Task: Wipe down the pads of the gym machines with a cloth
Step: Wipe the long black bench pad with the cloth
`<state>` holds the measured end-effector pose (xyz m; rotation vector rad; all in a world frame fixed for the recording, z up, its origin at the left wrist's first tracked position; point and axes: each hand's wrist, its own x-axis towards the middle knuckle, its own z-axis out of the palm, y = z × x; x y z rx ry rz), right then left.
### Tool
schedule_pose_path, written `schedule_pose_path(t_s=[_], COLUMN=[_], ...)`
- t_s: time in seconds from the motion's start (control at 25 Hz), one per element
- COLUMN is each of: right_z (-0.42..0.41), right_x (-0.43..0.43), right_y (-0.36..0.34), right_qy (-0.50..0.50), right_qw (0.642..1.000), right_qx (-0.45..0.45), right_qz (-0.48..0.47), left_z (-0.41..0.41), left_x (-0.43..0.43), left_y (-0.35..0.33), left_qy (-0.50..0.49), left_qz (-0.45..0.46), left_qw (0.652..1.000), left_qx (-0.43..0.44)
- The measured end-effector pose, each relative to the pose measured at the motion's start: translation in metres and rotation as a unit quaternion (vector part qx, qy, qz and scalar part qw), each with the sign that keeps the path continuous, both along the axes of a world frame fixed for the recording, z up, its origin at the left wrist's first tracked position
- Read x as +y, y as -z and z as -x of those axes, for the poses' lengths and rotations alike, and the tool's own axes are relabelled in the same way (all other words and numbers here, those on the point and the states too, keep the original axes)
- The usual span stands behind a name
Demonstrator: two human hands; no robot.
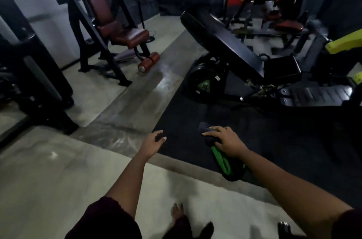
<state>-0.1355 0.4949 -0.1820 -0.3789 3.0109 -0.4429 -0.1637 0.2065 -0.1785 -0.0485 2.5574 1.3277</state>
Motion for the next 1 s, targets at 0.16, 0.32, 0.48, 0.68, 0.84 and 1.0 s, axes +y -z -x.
schedule_pose_path(t_s=[0.16, 0.32, 0.48, 0.68, 0.84, 1.0], right_z=[0.122, 0.228, 0.342, 0.502, 0.633, 0.730], right_x=[0.009, 0.035, 0.075, 0.132, 0.178, 0.205], right_y=[-0.016, -0.031, -0.036, -0.044, -0.061, -0.070], right_qy=[0.052, 0.105, 0.124, 0.116, 0.092, 0.081], right_qw=[0.998, 0.993, 0.989, 0.982, 0.981, 0.977], right_qx=[0.008, 0.033, 0.072, 0.119, 0.136, 0.153], right_qz=[0.023, 0.043, 0.045, 0.086, 0.104, 0.123], left_z=[0.142, 0.280, 0.414, 0.560, 0.656, 0.734], left_x=[0.010, 0.033, 0.073, 0.138, 0.190, 0.233], left_y=[-0.010, -0.020, -0.027, -0.033, -0.043, -0.044], left_qy=[0.026, 0.062, 0.080, 0.054, 0.027, -0.046], left_qz=[0.001, 0.026, 0.033, 0.018, 0.011, -0.105], left_qw=[1.000, 0.998, 0.995, 0.995, 0.991, 0.987], left_qx=[-0.015, 0.016, 0.040, 0.081, 0.134, 0.114])
